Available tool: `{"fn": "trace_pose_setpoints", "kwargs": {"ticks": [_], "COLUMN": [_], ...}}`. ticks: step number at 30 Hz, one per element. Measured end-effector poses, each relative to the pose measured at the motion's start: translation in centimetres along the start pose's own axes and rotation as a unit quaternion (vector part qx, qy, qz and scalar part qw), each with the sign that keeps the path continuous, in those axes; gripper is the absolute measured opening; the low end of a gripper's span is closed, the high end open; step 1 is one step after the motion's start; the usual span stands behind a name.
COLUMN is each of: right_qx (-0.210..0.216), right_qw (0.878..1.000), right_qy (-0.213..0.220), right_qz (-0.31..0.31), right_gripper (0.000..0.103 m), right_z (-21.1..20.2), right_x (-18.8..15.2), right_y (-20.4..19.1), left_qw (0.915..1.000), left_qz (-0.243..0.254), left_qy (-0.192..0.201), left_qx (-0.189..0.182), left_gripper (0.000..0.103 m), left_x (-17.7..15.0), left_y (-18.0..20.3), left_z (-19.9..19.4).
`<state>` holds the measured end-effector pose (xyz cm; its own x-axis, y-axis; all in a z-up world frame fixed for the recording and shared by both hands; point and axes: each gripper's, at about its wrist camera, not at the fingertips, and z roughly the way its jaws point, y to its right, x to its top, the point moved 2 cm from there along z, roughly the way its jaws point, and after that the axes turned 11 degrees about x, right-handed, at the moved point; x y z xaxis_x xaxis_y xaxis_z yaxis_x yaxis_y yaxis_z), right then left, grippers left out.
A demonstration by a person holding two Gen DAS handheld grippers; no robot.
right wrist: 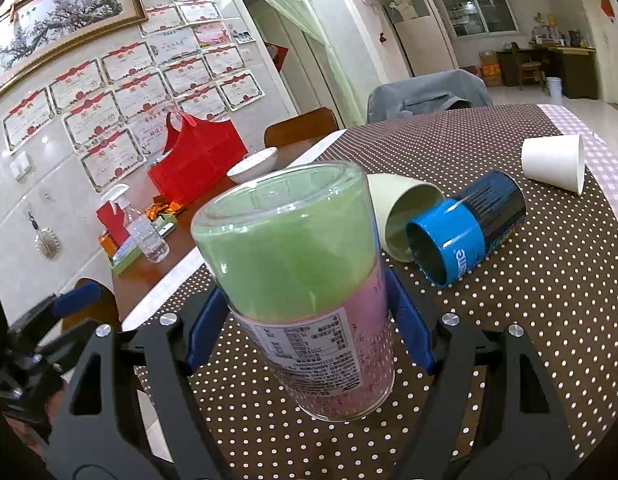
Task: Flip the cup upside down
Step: 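Rotate the jar upright with the right gripper and lower it onto the table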
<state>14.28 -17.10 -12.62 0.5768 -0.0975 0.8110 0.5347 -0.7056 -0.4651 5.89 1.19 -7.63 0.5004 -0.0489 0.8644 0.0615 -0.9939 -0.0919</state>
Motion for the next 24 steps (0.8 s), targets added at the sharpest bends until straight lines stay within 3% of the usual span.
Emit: {"fn": "trace_pose_setpoints", "kwargs": {"ticks": [6, 10, 24], "right_qx": [-0.018, -0.020, -0.057], "right_qw": [1.000, 1.000, 0.998], "right_qy": [-0.012, -0.009, 0.019], "right_qz": [-0.006, -0.002, -0.007], "right_gripper": [0.076, 0.095, 0.097], "right_z": [0.3, -0.2, -2.8], "right_x": [-1.1, -1.3, 0.1], "right_y": [-0.1, -0.2, -1.8], "left_qw": [1.0000, 1.0000, 0.9995], "left_qz": [0.000, 0.001, -0.003], "left_qy": [0.002, 0.007, 0.030], "left_qx": [0.002, 0.001, 0.009], "left_gripper": [0.095, 0.095, 0.095], "left_x": [0.1, 0.4, 1.1], "left_y": [0.0, 0.0, 0.1], "left_z": [-0.2, -0.5, -2.6]}}
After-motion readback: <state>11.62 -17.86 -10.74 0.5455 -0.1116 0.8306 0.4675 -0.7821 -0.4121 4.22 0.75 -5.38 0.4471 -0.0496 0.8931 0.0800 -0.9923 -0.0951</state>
